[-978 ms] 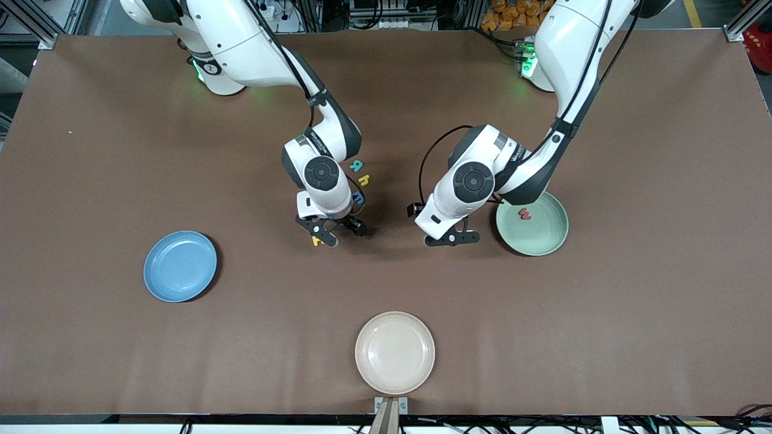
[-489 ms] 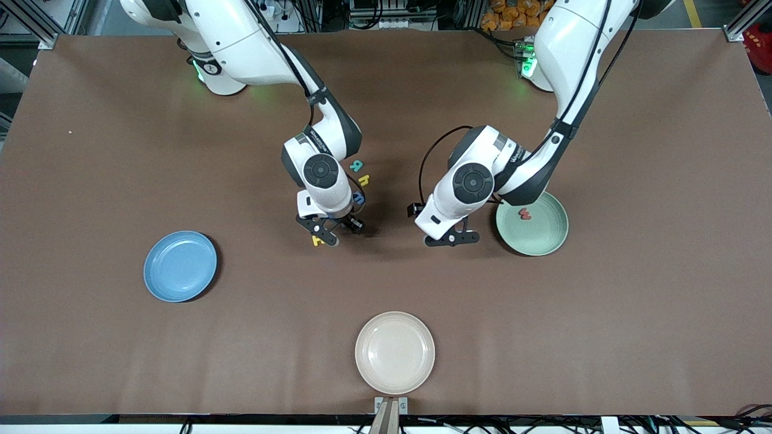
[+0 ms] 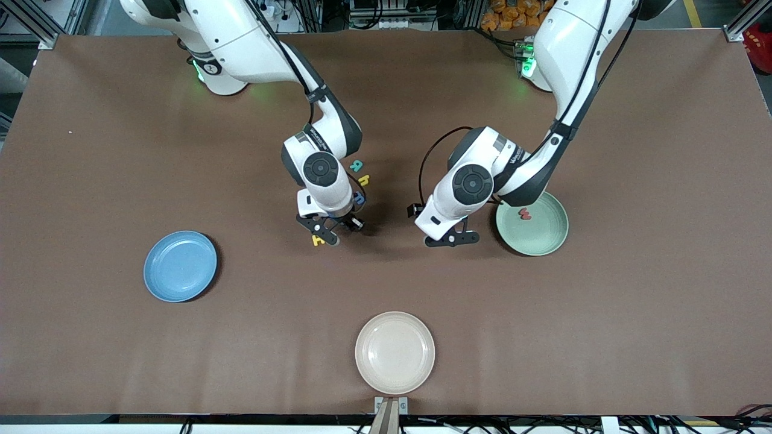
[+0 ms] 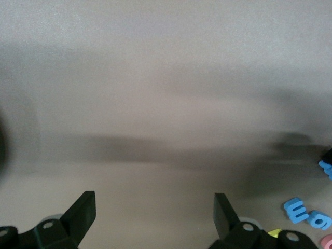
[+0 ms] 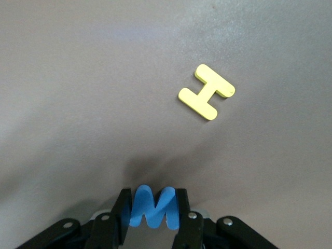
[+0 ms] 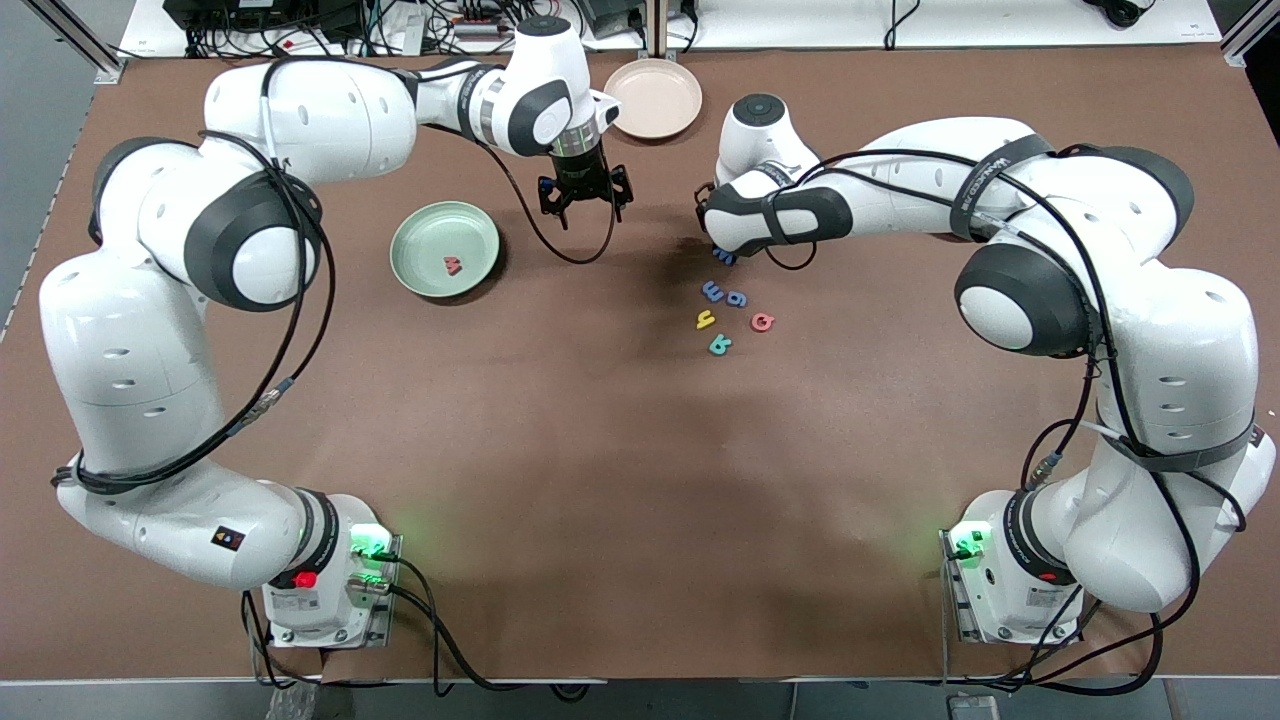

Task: Sort uppercase to blue plate, lowercase to green plate
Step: 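Carry the blue M to the blue plate while the left gripper returns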

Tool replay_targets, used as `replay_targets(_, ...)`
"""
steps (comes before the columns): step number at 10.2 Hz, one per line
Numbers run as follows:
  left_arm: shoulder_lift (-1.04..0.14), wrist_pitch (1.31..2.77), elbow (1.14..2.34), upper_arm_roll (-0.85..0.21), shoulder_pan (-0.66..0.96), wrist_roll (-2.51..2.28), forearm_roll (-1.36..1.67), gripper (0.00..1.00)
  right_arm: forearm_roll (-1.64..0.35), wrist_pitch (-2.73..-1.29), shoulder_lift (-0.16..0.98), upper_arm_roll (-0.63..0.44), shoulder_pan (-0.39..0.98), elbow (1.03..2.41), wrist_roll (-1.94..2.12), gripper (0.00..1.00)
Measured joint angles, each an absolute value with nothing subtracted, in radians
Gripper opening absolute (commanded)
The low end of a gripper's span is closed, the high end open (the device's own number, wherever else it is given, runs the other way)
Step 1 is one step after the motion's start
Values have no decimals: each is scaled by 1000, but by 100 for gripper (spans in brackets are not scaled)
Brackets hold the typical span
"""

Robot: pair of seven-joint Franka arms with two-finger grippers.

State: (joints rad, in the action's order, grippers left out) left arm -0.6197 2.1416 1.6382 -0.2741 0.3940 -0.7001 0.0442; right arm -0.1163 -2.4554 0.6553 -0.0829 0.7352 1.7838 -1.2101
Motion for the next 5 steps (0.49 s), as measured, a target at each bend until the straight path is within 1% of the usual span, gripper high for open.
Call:
replay_targets(2,-627,2144,1618,-275,406,-714,44,100,-116,-2432,613,-92,715,1783,-1198,0)
replay_targets(5,-664,2180,1590,-274,444,-745,44,100,-116,-2331,542,-100,591,1784,-1010,0)
